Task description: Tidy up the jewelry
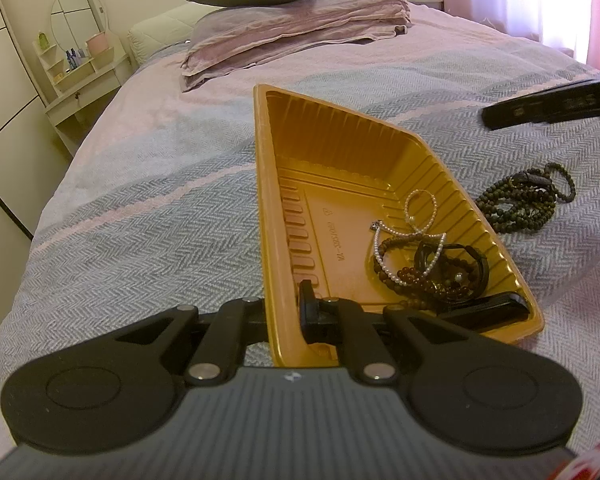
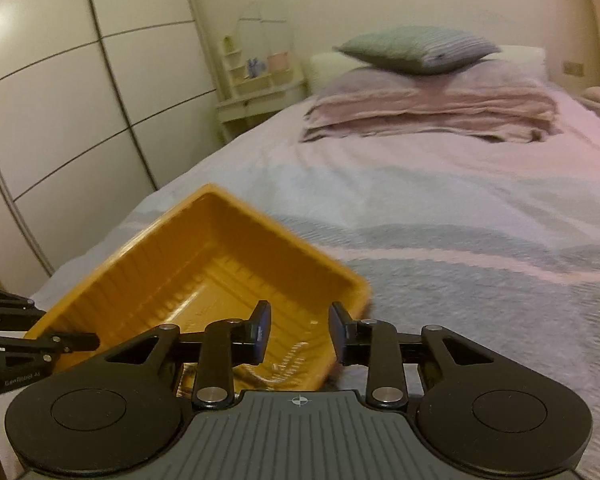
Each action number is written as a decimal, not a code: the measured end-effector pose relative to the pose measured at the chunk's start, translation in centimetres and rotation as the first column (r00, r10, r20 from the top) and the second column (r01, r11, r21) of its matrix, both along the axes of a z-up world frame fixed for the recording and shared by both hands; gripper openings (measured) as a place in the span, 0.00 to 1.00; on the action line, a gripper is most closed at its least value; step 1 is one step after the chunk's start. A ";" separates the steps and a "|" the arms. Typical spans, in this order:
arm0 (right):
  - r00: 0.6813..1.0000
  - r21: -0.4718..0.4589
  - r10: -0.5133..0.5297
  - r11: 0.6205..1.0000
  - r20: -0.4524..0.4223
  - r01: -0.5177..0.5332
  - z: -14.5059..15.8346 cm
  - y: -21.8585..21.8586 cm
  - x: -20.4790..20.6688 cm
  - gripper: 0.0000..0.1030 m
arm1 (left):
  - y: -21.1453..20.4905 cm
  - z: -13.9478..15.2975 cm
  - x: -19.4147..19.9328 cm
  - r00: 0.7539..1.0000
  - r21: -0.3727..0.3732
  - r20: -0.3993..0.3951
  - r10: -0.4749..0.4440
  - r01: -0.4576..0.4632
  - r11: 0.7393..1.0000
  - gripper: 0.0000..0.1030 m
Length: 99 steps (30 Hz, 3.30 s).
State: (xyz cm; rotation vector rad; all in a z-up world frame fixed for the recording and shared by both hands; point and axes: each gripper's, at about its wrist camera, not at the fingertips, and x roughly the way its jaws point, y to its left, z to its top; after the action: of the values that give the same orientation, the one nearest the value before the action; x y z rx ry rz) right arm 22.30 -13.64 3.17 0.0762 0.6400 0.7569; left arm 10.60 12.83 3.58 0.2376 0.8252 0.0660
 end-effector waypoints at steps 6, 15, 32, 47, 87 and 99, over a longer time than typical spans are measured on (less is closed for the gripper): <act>0.992 -0.043 -0.127 0.991 0.002 0.127 -0.4 -5.7 -1.2 0.36 | -0.1 0.1 0.0 1.000 0.003 0.002 -0.001 0.001 1.000 0.07; 0.967 -0.238 -0.256 0.938 0.009 0.251 -4.2 -12.1 -3.1 0.39 | -0.2 0.2 0.0 1.000 0.008 0.003 -0.002 0.002 1.000 0.07; 0.954 -0.335 -0.298 0.902 -0.028 0.272 -8.9 -11.3 1.0 0.28 | -0.3 0.5 0.2 1.000 0.015 0.004 -0.006 0.006 1.000 0.07; 0.952 -0.343 -0.296 0.888 0.081 0.306 -5.1 -10.7 -0.6 0.07 | -0.3 0.4 0.2 1.000 0.012 0.005 -0.007 0.007 1.000 0.07; 0.983 -0.099 0.182 0.978 -0.002 -0.181 0.2 8.9 -4.0 0.07 | 0.0 0.3 0.2 1.000 -0.001 0.012 -0.007 0.007 1.000 0.07; 0.998 -0.093 -0.059 0.994 0.022 0.061 0.1 0.2 -2.5 0.33 | -0.1 0.3 0.3 1.000 -0.004 0.012 -0.006 0.006 1.000 0.07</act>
State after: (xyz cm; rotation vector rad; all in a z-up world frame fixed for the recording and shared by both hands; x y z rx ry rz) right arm 19.82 -13.47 3.32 0.0020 0.6510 0.6681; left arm 10.87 12.74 3.91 0.2360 0.8123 0.0604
